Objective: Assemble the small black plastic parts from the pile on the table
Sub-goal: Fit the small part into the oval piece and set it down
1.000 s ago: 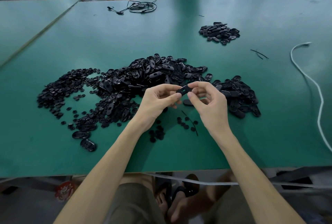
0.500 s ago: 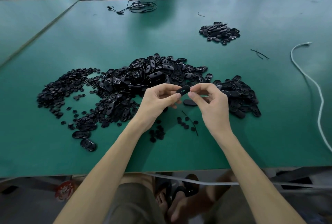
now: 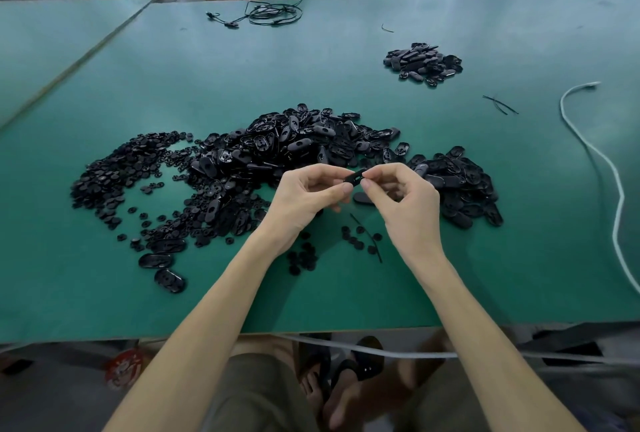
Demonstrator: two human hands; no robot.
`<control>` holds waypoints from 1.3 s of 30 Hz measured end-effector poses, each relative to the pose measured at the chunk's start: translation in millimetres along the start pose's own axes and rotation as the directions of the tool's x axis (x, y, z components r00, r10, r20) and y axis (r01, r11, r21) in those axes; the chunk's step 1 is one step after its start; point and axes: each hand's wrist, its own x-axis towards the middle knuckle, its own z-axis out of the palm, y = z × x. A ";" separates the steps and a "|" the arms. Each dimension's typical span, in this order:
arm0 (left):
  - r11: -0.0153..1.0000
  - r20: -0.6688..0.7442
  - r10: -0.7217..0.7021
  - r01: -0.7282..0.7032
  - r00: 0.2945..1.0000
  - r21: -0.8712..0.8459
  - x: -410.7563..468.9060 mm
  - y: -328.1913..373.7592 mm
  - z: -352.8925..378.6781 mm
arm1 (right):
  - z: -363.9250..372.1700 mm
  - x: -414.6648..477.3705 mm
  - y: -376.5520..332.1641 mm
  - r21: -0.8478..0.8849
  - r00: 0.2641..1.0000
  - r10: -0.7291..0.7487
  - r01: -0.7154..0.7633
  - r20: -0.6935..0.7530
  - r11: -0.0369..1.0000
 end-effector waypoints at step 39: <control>0.985 -0.011 -0.080 0.077 0.997 -0.155 4.0 2.1 -3.5 | 0.7 0.9 -3.7 0.074 0.998 -0.060 0.058 0.014 0.996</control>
